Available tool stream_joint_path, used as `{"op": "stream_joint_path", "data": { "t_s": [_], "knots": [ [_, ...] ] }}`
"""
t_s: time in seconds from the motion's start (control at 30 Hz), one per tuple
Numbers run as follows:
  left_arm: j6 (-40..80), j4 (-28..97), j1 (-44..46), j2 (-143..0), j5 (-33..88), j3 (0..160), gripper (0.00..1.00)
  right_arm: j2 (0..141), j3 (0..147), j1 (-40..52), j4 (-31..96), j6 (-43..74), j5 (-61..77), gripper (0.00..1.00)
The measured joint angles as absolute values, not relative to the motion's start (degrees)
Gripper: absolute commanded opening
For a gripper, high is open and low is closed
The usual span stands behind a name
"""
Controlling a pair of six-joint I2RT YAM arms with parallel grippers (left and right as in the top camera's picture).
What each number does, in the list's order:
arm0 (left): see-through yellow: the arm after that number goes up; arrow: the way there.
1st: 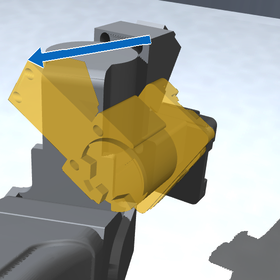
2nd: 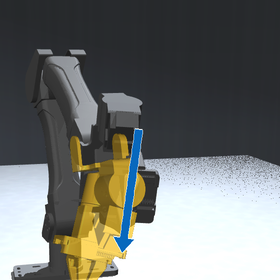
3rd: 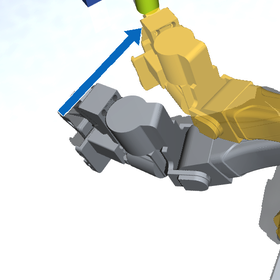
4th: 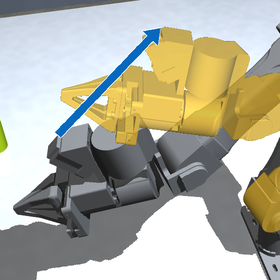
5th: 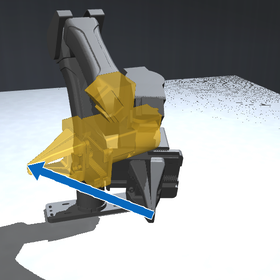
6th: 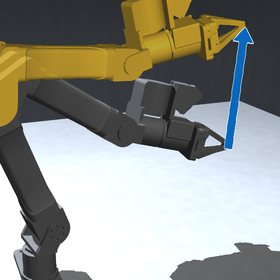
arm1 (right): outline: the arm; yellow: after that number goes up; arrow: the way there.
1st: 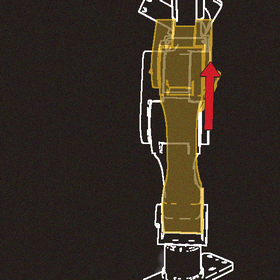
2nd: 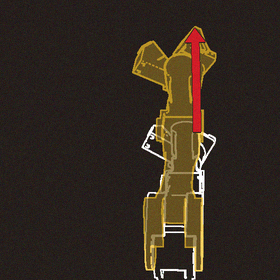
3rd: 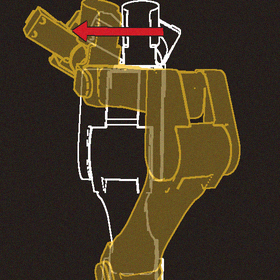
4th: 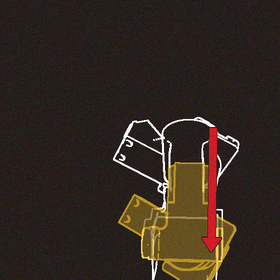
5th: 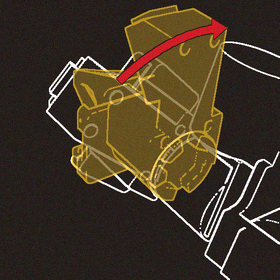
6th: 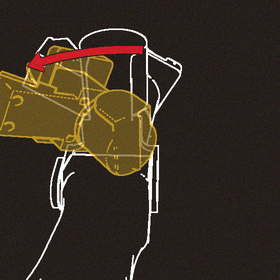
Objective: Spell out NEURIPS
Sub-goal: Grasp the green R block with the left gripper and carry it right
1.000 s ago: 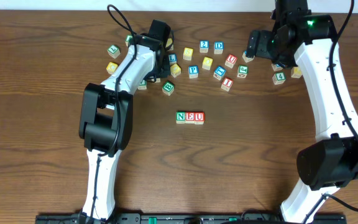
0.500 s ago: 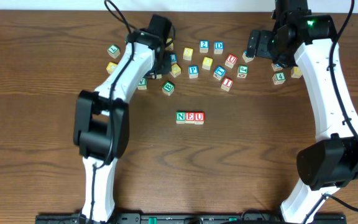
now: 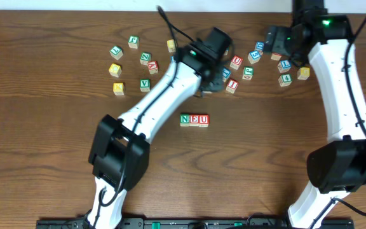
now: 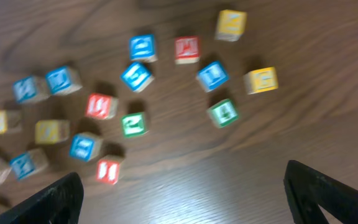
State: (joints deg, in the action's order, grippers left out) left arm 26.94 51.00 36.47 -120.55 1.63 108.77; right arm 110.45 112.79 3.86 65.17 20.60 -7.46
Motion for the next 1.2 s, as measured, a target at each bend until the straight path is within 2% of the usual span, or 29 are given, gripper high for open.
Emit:
{"op": "stream_joint_path", "data": {
  "t_s": [0.43, 0.77, 0.97, 1.2],
  "knots": [
    [33.7, 51.3, 43.8, -124.5, 1.8, 108.3, 0.33, 110.5, 112.8, -9.0, 66.4, 22.6, -6.4, 0.99],
    [38.4, 49.5, 44.1, -131.0, 2.6, 107.4, 0.35, 110.5, 112.8, -9.4, 68.2, 22.6, -5.5, 0.99],
    [39.1, 49.3, 44.1, -132.1, 3.6, 107.3, 0.48, 110.5, 112.8, -9.3, 68.7, 22.6, -5.3, 0.99],
    [39.2, 49.0, 44.1, -132.1, 4.8, 107.3, 0.49, 110.5, 112.8, -9.3, 68.8, 22.6, -5.3, 0.99]
  ]
}}
